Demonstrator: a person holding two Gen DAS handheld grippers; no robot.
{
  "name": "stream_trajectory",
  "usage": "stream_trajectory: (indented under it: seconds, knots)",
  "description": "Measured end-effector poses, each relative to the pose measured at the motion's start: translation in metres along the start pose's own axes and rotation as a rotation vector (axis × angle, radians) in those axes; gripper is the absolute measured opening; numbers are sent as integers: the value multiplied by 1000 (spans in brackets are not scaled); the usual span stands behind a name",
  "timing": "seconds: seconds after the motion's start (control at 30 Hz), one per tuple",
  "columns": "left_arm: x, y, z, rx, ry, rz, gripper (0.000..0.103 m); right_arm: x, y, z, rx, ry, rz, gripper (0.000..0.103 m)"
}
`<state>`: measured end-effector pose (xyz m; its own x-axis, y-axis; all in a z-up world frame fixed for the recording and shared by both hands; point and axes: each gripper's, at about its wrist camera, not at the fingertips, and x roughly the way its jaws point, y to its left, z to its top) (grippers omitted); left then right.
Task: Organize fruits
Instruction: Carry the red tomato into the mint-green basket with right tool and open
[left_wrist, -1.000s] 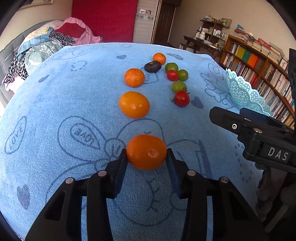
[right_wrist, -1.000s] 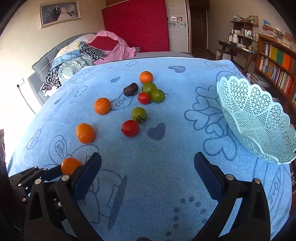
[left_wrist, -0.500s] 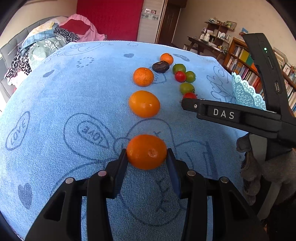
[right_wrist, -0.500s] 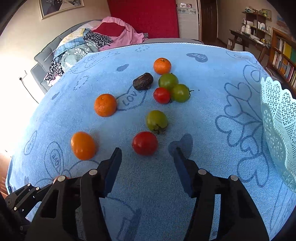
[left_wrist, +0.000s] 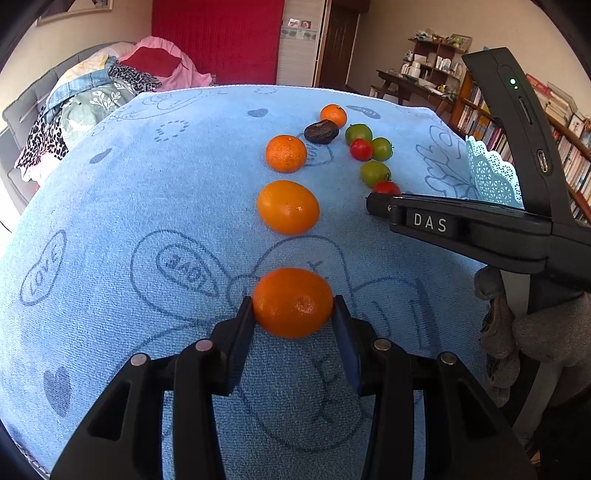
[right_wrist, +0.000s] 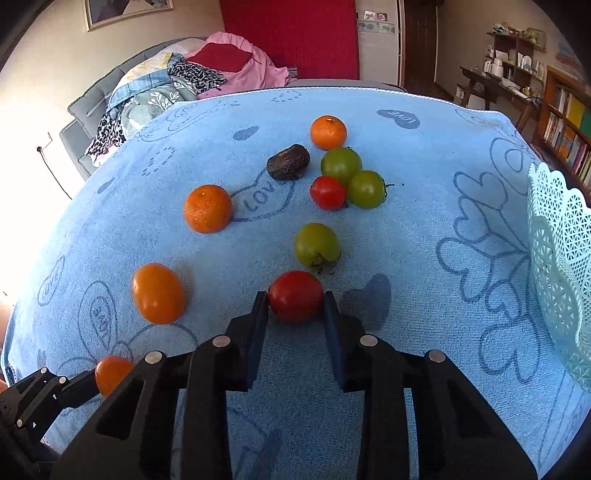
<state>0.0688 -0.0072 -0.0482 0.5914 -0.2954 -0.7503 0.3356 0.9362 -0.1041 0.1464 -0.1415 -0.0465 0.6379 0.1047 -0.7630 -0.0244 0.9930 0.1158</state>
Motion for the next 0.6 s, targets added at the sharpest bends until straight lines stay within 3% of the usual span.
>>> stream_trajectory:
  seconds: [0.6]
  knots:
    - [-9, -17, 6, 35, -19, 71, 43, -74, -27, -17, 69, -134, 19, 31]
